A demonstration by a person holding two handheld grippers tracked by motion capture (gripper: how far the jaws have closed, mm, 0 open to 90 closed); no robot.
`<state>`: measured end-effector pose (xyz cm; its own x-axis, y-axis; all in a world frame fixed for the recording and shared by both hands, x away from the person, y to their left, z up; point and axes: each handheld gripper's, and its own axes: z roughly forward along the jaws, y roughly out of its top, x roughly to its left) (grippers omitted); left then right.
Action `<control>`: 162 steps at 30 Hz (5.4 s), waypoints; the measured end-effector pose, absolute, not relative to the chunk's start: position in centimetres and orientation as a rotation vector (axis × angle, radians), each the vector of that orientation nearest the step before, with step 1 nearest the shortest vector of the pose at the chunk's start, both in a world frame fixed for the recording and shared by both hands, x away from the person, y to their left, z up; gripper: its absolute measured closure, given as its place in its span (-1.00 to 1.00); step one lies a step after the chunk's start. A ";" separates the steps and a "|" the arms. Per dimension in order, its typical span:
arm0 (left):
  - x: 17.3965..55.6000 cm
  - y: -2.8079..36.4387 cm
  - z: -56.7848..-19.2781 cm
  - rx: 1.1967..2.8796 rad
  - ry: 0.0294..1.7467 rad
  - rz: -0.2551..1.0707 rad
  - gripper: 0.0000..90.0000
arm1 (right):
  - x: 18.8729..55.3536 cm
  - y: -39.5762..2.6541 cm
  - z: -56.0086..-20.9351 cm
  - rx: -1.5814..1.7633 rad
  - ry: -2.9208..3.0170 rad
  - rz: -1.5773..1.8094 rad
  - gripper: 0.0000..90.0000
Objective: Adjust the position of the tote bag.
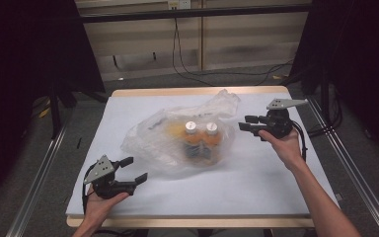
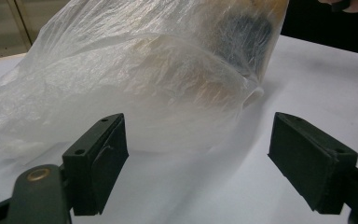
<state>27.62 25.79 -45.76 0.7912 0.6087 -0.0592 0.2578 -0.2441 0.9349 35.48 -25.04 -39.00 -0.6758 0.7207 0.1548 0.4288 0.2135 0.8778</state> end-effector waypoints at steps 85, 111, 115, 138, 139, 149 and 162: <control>27.7 27.2 -45.3 1.772 0.737 0.371 -0.56 | 41.4 -21.5 -34.4 0.969 2.157 1.575 1.00; 30.6 27.6 -41.7 1.722 0.752 0.396 -0.22 | 37.6 -22.4 -30.2 0.853 2.046 1.700 1.00; 31.7 27.6 -41.6 1.726 0.747 0.392 -0.17 | 37.0 -22.8 -30.2 0.851 2.036 1.710 1.00; 36.4 26.8 -39.9 1.712 0.741 0.388 -0.32 | 31.6 -26.2 -29.6 0.802 1.976 1.720 1.00; 36.6 26.8 -40.0 1.712 0.747 0.386 -0.36 | 31.4 -26.3 -29.6 0.804 1.974 1.723 1.00; 38.3 24.0 -42.2 1.811 0.742 0.265 -0.53 | 29.8 -27.3 -30.4 0.802 1.978 1.714 1.00; 36.3 24.1 -40.7 1.805 0.629 0.253 0.91 | 28.9 -28.8 -30.6 0.836 1.959 1.675 1.00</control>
<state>36.26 24.14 -40.74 0.8330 0.5352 -0.1403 0.2898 -0.2061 0.9346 28.88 -28.75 -30.61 -0.7263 0.6847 0.0612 0.1671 0.0894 0.9819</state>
